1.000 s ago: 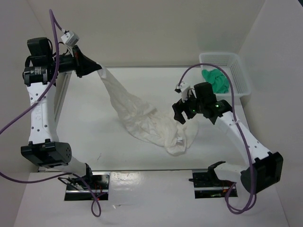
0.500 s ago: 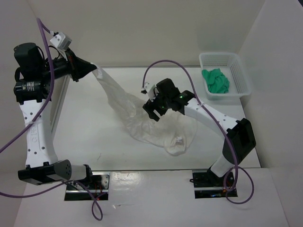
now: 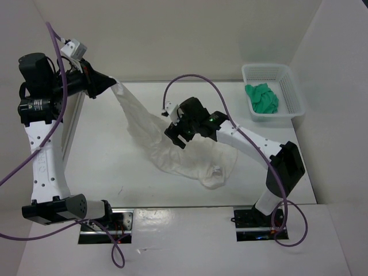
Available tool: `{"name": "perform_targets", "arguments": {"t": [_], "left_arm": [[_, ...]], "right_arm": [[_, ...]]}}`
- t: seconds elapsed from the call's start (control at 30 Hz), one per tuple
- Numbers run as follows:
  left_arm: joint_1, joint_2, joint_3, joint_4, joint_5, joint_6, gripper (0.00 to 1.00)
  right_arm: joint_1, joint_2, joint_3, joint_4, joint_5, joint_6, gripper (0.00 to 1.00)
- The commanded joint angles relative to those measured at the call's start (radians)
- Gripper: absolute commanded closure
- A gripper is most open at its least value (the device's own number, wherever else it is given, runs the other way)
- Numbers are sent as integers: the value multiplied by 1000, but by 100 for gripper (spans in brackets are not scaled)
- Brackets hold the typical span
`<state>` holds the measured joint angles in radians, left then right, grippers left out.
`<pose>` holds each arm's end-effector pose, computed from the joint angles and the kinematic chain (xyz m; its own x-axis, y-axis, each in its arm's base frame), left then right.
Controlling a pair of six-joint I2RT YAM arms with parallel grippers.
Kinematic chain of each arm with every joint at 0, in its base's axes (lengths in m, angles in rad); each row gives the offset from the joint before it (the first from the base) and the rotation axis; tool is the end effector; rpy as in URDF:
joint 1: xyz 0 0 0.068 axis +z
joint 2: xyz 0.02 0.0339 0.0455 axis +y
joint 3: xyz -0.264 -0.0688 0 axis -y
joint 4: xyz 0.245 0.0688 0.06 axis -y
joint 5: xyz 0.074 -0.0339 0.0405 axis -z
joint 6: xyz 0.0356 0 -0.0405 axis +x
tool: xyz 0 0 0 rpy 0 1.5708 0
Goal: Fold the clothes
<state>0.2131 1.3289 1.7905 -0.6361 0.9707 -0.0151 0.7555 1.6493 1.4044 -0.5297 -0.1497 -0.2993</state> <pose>0.2428 0.0225 0.5163 -0.1799 -0.0476 -0.9825 0.6723 0.7232 -0.1581 0.2664 0.2582 0.2991 -0.2637 -0.6489 -0.7137 -0.8721 0.4766 -0.1111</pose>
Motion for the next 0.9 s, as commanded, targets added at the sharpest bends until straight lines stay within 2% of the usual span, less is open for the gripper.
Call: {"name": "perform_targets", "arguments": {"t": [0.0,0.27,0.67,0.87], "left_arm": [[6,-14,-3,30,-13,-40,100],[6,-23,-3,30,-23,-40,100],[6,-42,-13,21,-23,-49,100],[6,-42,-13,21,-13,-49,100]], "right_arm": [[68,-3,16,69,21,9,14],[100,47,34,126,81,-9,14],[110,132,117,155,59,-18,18],[119,152,136,155,59,-9,32]]}}
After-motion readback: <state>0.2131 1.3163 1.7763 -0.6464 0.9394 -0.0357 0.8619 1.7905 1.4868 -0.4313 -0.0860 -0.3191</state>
